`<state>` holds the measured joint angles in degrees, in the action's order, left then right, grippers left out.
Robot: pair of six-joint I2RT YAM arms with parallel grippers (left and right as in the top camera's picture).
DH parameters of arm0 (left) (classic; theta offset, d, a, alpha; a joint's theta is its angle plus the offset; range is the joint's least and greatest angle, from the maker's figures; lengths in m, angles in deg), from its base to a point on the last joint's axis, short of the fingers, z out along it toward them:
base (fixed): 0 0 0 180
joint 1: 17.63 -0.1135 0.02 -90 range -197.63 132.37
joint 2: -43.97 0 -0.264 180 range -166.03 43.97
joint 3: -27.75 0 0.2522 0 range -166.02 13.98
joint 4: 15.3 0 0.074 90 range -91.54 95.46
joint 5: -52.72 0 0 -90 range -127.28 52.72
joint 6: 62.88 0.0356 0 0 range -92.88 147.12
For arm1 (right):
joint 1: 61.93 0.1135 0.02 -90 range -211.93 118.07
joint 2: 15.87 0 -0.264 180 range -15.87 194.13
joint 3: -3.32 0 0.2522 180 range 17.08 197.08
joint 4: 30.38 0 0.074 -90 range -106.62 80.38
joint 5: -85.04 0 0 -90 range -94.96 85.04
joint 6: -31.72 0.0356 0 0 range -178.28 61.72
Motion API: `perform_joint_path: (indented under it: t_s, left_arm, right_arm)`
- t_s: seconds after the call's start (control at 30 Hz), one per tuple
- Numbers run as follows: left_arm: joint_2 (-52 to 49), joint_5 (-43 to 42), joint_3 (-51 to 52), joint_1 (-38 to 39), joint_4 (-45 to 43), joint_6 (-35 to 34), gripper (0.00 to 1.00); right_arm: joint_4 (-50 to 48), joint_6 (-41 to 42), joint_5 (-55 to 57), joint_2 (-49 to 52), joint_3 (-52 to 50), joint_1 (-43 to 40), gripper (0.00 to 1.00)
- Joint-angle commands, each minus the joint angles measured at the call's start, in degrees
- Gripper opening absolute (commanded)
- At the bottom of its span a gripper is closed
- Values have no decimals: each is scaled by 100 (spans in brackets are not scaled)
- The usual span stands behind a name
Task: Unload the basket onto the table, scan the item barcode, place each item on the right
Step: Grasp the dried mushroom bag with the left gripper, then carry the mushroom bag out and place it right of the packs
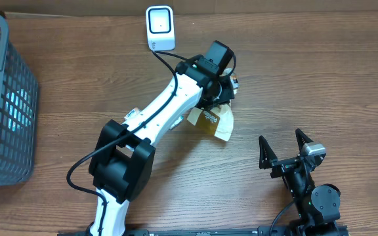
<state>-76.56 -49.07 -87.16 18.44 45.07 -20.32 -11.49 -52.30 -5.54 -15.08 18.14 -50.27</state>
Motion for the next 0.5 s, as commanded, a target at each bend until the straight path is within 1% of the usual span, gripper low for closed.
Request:
perform_joint_path:
  t_s: [0.0,0.1,0.27,0.43,0.47]
  left_arm:
    - [-11,96,-68,160,-46,-101,4]
    - [-11,341,-68,275,-44,-101,4]
    - [-11,435,-68,352,-50,-101,4]
    - [-11,496,-63,369,-46,-101,7]
    - [-11,496,-63,369,-44,-101,10]
  right_arm:
    - [-33,22,52,-46,-59,-15,100]
    - [-33,22,52,-46,-59,-15,100]
    - [-33,22,52,-46,-59,-15,100]
    - [-33,22,52,-46,-59,-15,100]
    - [-33,22,52,-46,-59,-15,100]
